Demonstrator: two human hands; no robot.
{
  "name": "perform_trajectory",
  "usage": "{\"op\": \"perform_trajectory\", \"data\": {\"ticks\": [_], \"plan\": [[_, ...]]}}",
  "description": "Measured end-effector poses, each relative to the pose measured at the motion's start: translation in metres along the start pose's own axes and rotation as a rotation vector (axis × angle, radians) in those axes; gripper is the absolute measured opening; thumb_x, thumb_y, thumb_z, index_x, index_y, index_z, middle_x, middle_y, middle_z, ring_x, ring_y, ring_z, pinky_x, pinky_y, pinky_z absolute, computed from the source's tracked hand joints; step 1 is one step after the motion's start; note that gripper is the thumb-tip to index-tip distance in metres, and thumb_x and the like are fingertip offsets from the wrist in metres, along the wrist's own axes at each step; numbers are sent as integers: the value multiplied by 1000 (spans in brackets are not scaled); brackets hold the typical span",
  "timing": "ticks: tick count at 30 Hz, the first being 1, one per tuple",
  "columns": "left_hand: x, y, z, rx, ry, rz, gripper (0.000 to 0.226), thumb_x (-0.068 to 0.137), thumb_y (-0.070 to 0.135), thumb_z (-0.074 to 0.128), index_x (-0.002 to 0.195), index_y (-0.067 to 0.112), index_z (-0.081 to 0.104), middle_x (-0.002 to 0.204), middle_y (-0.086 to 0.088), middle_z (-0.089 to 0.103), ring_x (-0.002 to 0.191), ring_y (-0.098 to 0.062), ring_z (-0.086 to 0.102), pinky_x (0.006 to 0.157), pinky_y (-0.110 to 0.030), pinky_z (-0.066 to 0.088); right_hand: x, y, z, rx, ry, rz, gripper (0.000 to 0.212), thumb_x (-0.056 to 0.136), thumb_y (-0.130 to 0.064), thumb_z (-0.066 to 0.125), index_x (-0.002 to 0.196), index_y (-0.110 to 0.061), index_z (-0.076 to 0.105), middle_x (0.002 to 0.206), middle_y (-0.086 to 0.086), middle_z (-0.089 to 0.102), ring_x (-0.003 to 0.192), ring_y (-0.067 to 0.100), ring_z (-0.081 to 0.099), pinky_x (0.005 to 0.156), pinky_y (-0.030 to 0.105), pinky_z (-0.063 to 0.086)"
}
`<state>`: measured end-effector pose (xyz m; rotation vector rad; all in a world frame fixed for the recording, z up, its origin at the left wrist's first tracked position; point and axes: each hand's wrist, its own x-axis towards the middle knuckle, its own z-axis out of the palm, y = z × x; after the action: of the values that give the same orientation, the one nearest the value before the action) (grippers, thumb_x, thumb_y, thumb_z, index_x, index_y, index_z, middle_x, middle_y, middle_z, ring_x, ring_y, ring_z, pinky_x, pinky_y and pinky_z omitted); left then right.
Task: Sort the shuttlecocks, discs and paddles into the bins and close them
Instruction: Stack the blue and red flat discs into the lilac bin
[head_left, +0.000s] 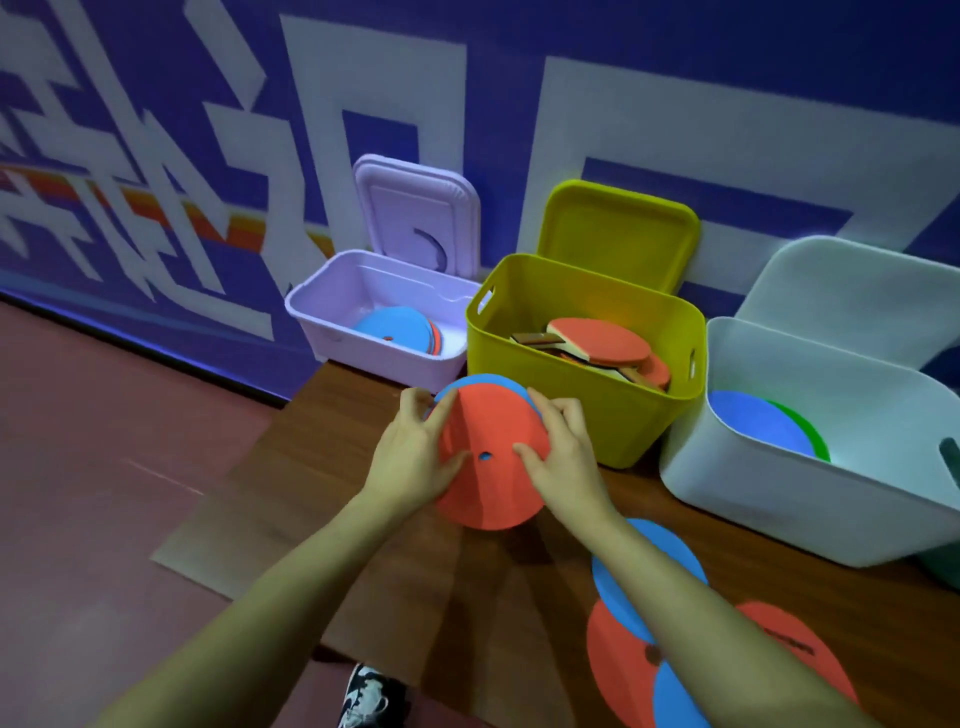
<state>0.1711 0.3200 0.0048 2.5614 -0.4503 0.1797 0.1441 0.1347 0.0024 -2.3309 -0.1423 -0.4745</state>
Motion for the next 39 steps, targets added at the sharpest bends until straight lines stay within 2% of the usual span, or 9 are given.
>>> {"op": "perform_trajectory", "data": {"ticks": [5, 12, 17, 21, 23, 27, 30, 35, 39], "plan": [[79, -45, -46, 56, 96, 46, 78, 73, 29, 75, 141, 13, 40, 125, -17, 40, 92, -38, 56, 66, -39, 48, 95, -32, 27, 18, 74, -69, 64, 72, 3, 72, 131, 0, 48, 103, 11, 43, 95, 1, 37, 93, 2, 23], [197, -130, -88, 26, 71, 89, 75, 69, 35, 67, 136, 8, 45, 121, -21, 45, 86, -40, 57, 65, -44, 52, 224, -64, 93, -44, 100, 25, 61, 76, -2, 69, 133, -8, 48, 111, 12, 44, 102, 24, 51, 88, 17, 33], [257, -183, -83, -15, 15, 149, 71, 61, 35, 64, 124, 16, 39, 114, -25, 51, 82, -41, 60, 64, -47, 55, 274, -63, 143, -57, 76, 201, 59, 81, -6, 67, 136, -14, 45, 119, 9, 43, 103, 26, 53, 87, 29, 39], [282, -220, -57, 22, -112, 156, 70, 65, 42, 63, 125, 9, 50, 114, -25, 51, 80, -43, 59, 71, -47, 53, 282, -46, 180, -74, 34, 306, 61, 81, -7, 66, 138, -11, 42, 126, 12, 42, 113, 26, 50, 92, 25, 35], [285, -233, -41, 42, -176, 129, 70, 69, 40, 72, 128, 8, 52, 120, -24, 48, 82, -44, 58, 74, -46, 52, 279, -35, 197, -83, -20, 373, 62, 83, -8, 66, 138, -11, 40, 129, 11, 40, 116, 26, 48, 94, 29, 35], [285, -245, -18, 126, -313, 59, 76, 84, 44, 61, 147, 19, 27, 136, -13, 33, 105, -38, 50, 86, -40, 42, 270, -15, 224, -135, -140, 509, 60, 87, -11, 60, 141, -13, 34, 127, 12, 37, 113, 30, 52, 95, 39, 41], [284, -246, -11, 223, -413, 31, 72, 90, 46, 51, 149, 26, 16, 146, -10, 25, 117, -36, 42, 94, -38, 38, 264, -6, 234, -238, -286, 588, 61, 91, -23, 57, 143, -14, 28, 132, 11, 34, 120, 32, 47, 95, 42, 42], [275, -244, -16, 272, -386, 104, 65, 92, 43, 47, 149, 25, 19, 149, -8, 26, 125, -33, 34, 99, -38, 33, 258, -8, 223, -367, -304, 529, 53, 94, -30, 49, 142, -17, 32, 138, 9, 36, 125, 30, 39, 97, 41, 40], [256, -232, -33, 247, -272, 165, 63, 91, 45, 44, 145, 19, 29, 144, -8, 36, 122, -32, 40, 97, -37, 33, 247, -25, 205, -419, -278, 404, 48, 96, -29, 45, 140, -15, 36, 136, 7, 39, 125, 28, 40, 98, 38, 38]]}}
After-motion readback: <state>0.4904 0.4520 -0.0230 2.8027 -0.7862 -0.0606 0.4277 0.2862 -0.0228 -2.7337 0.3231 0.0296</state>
